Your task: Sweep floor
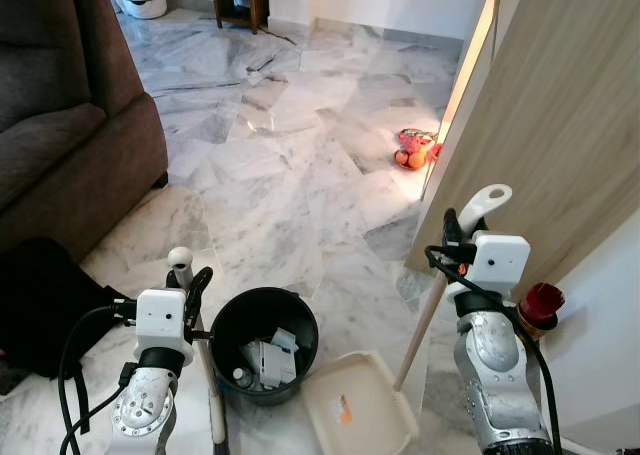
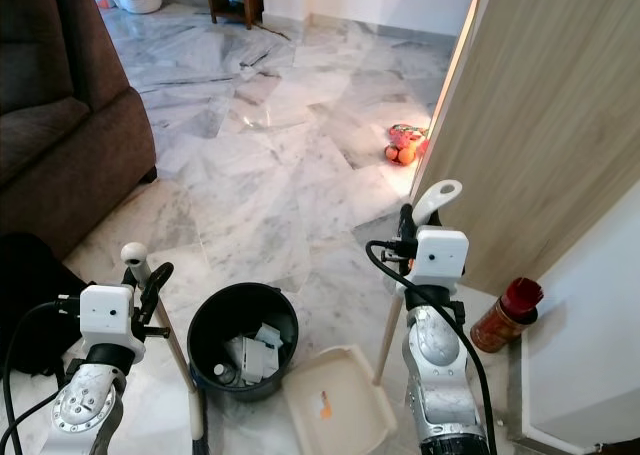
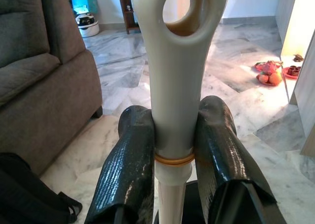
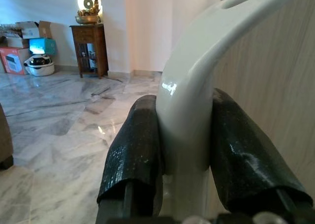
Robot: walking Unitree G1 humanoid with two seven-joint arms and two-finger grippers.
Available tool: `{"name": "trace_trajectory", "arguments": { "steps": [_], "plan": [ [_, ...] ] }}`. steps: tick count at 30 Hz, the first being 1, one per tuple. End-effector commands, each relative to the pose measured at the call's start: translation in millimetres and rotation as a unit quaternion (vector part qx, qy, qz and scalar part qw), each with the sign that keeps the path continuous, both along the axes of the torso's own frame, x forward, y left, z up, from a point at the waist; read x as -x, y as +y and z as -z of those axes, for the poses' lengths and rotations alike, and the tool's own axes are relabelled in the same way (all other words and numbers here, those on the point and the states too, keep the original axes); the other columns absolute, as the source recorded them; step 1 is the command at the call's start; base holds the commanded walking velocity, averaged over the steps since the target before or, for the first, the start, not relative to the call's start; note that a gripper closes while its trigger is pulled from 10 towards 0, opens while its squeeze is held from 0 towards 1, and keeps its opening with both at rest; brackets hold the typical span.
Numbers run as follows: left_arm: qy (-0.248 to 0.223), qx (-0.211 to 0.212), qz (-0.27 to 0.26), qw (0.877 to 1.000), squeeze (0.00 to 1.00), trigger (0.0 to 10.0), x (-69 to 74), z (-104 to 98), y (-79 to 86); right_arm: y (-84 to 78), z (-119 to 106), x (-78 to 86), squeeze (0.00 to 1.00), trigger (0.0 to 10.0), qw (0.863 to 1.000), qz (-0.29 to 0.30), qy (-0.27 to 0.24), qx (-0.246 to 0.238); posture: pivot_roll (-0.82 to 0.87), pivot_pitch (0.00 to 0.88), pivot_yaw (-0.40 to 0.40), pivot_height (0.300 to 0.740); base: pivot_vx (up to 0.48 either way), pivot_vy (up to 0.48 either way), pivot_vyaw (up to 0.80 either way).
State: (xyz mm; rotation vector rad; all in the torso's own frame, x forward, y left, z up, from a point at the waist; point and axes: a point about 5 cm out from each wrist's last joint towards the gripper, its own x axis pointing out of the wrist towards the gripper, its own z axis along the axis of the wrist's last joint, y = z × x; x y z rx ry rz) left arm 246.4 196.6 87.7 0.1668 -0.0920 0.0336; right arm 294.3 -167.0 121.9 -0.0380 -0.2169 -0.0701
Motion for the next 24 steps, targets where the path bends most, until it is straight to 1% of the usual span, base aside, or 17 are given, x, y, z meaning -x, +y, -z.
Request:
{"name": "trace_trajectory", "arguments": {
  "steps": [1,11,15,18,24],
  "plan": [
    [-0.02,-0.003,-0.001,1.0,0.0,10.0,-0.1,-7.8,0.7,-5.2,-3.2,1.3,0.0,10.0,1.0,0.003,-0.014,-0.004,0.09,0.044,-0.024,0.74,0.0,0.0,0.0],
    [-0.022,0.001,-0.004,1.0,0.0,10.0,-0.6,-8.4,-1.6,-8.6,2.1,-0.2,0.0,10.0,1.0,0.002,-0.009,-0.005,0.09,0.063,-0.036,0.74,0.0,0.0,0.0],
    [-0.023,0.004,-0.005,1.0,0.0,10.0,0.3,-7.8,-1.0,-9.0,0.3,-0.3,0.0,10.0,1.0,0.009,-0.019,-0.012,0.09,0.062,-0.032,0.74,0.0,0.0,0.0],
    [-0.022,0.003,-0.005,1.0,0.0,10.0,0.0,-7.9,-0.2,-9.1,-4.5,-0.3,0.0,10.0,0.999,0.018,-0.038,-0.032,0.08,0.061,-0.027,0.74,0.0,0.0,0.0],
    [-0.023,0.003,0.0,1.0,0.0,10.0,-2.3,-8.7,-1.7,-7.0,-0.9,-0.1,0.0,10.0,0.999,0.02,-0.038,-0.031,0.08,0.054,-0.02,0.74,0.0,0.0,0.0]
  ]
}}
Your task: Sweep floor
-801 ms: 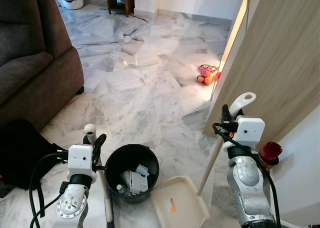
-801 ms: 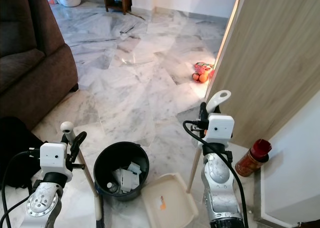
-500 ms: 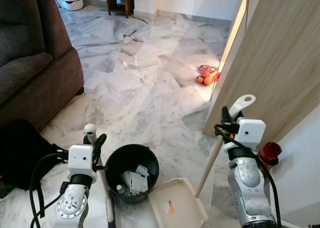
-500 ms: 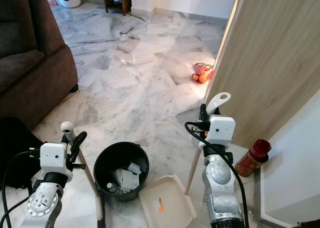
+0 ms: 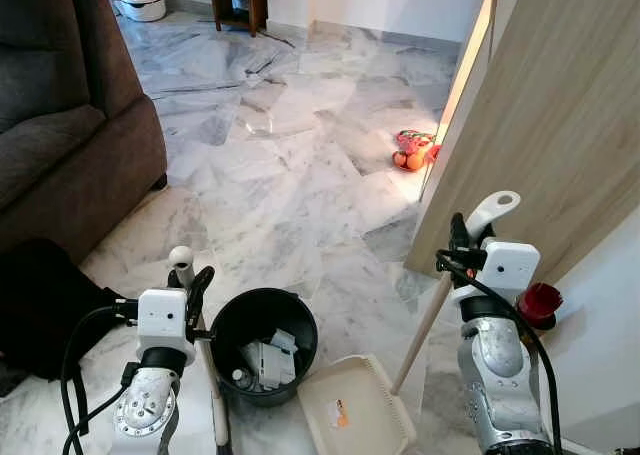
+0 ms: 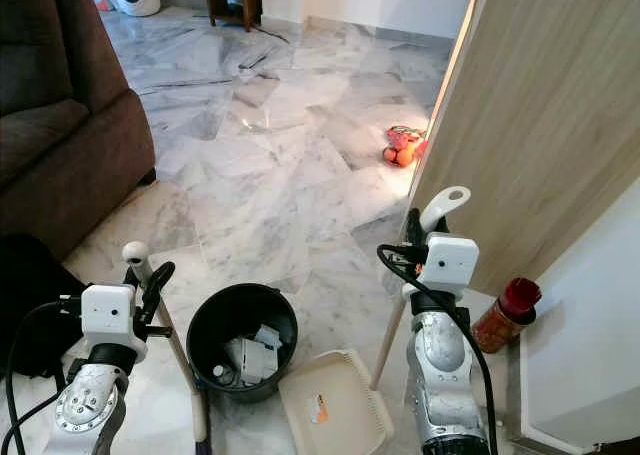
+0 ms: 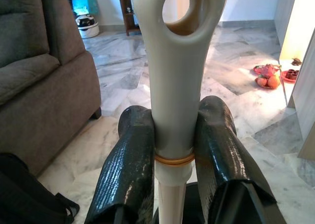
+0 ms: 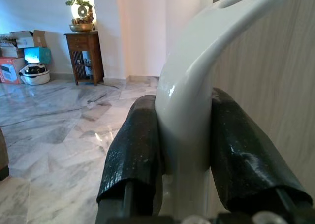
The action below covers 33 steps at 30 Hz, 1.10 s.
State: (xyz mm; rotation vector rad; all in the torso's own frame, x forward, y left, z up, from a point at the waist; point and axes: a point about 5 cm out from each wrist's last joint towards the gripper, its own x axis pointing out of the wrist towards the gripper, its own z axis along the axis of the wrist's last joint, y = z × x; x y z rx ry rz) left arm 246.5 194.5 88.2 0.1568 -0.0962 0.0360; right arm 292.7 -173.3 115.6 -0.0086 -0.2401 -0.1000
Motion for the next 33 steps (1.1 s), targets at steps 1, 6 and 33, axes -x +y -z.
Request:
{"name": "trace_trajectory", "arguments": {
  "steps": [1,6,33],
  "plan": [
    [-0.021,-0.001,0.001,1.0,0.0,10.0,-2.4,-8.2,0.2,-0.2,-6.0,-1.7,0.0,10.0,1.0,0.007,-0.023,-0.016,0.08,0.053,-0.02,0.74,0.0,0.0,0.0],
    [-0.022,0.0,0.003,1.0,0.0,10.0,-3.9,-9.1,-2.0,2.1,-4.2,-2.4,0.0,10.0,1.0,0.007,-0.021,-0.015,0.08,0.051,-0.018,0.74,0.0,0.0,0.0],
    [-0.021,0.002,0.009,1.0,0.0,10.0,-5.3,-8.4,-6.6,7.8,-2.2,-0.6,0.0,10.0,1.0,-0.005,-0.022,-0.006,0.09,0.059,-0.019,0.74,0.0,0.0,0.0]
  ]
}}
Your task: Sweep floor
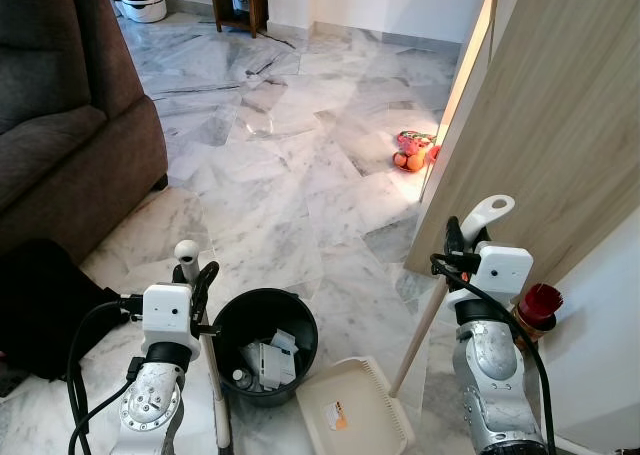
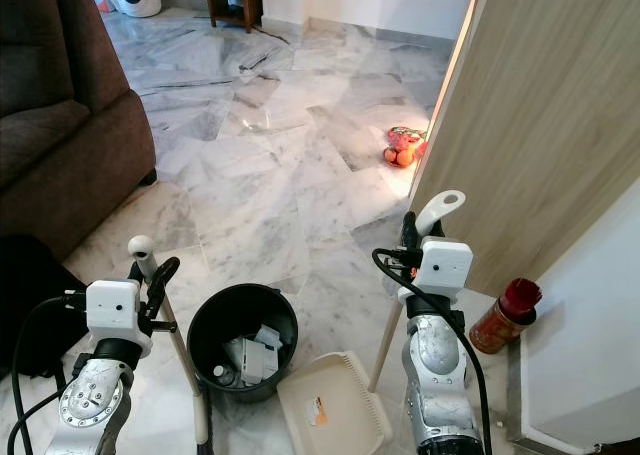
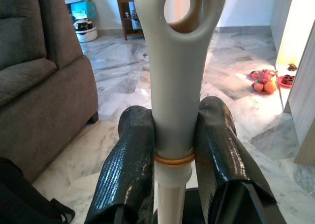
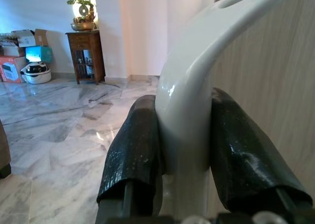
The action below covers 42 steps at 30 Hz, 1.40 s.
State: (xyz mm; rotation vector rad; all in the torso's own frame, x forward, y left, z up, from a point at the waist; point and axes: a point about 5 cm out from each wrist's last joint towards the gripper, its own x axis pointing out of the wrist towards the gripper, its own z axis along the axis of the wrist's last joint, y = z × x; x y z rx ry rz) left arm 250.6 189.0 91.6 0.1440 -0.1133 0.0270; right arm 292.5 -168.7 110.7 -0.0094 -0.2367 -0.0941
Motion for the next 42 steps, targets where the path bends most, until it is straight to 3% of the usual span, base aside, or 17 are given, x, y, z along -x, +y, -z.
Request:
{"name": "trace_trajectory", "arguments": {
  "steps": [1,27,42],
  "plan": [
    [-0.013,-0.004,0.003,1.0,0.0,10.0,-1.1,-5.1,-1.2,3.5,-6.8,-0.7,0.0,10.0,1.0,-0.003,-0.023,-0.006,0.09,0.059,-0.019,0.74,0.0,0.0,0.0],
    [-0.016,-0.004,0.0,1.0,0.0,10.0,-1.8,-6.2,0.5,6.4,-5.1,-1.6,0.0,10.0,1.0,-0.008,-0.018,-0.006,0.1,0.06,-0.021,0.74,0.0,0.0,0.0],
    [-0.018,-0.003,-0.002,1.0,0.0,10.0,-1.9,-6.6,0.3,6.4,-5.0,-2.4,0.0,10.0,1.0,-0.01,-0.018,-0.006,0.1,0.057,-0.023,0.74,-0.243,0.0,0.0]
  ]
}}
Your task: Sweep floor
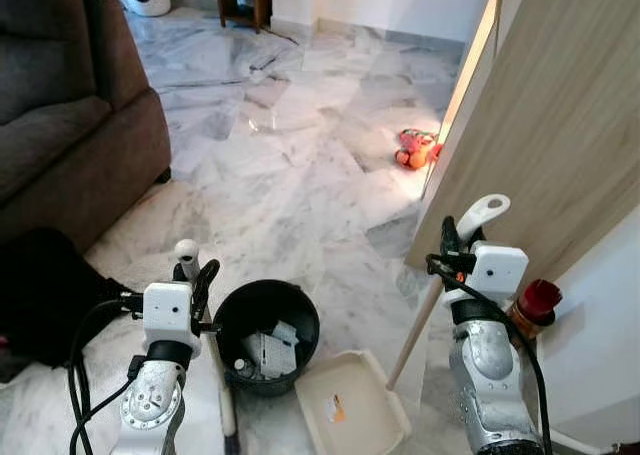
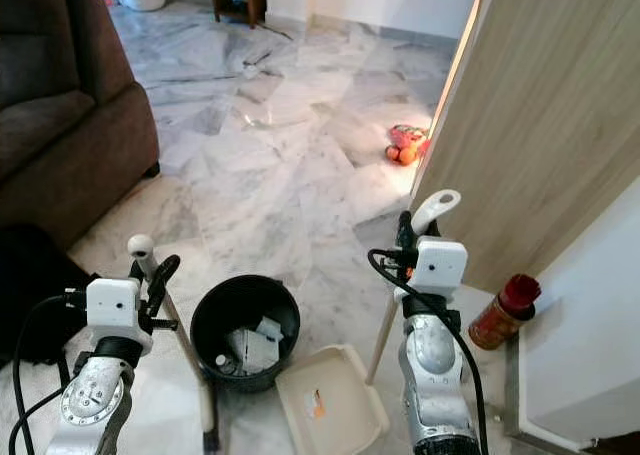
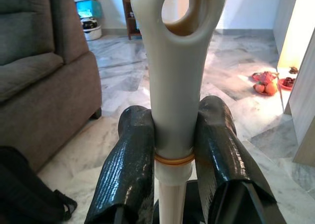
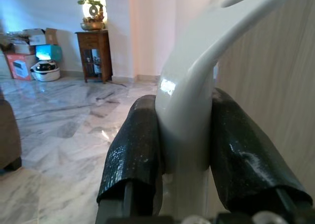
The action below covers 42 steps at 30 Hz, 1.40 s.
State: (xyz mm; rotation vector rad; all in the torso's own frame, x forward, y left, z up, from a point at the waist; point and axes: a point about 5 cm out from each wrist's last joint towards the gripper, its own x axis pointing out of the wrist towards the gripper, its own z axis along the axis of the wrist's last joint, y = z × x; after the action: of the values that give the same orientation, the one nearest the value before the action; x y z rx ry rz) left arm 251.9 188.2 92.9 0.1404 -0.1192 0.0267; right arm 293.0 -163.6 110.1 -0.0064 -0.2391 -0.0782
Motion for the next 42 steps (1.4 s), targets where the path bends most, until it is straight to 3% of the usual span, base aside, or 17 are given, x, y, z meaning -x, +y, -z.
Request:
{"name": "trace_trajectory", "arguments": {
  "steps": [1,42],
  "plan": [
    [-0.015,-0.004,-0.002,1.0,0.0,10.0,-0.6,-5.3,1.2,1.3,-5.7,-1.9,0.0,10.0,1.0,-0.002,-0.017,-0.006,0.1,0.057,-0.023,0.74,-0.247,0.0,0.0],
    [-0.017,-0.001,-0.004,1.0,0.0,10.0,-2.0,-5.7,0.2,3.5,-4.8,-4.9,0.0,10.0,1.0,-0.006,-0.015,-0.009,0.09,0.064,-0.031,0.74,-0.248,0.0,0.0]
  ]
}}
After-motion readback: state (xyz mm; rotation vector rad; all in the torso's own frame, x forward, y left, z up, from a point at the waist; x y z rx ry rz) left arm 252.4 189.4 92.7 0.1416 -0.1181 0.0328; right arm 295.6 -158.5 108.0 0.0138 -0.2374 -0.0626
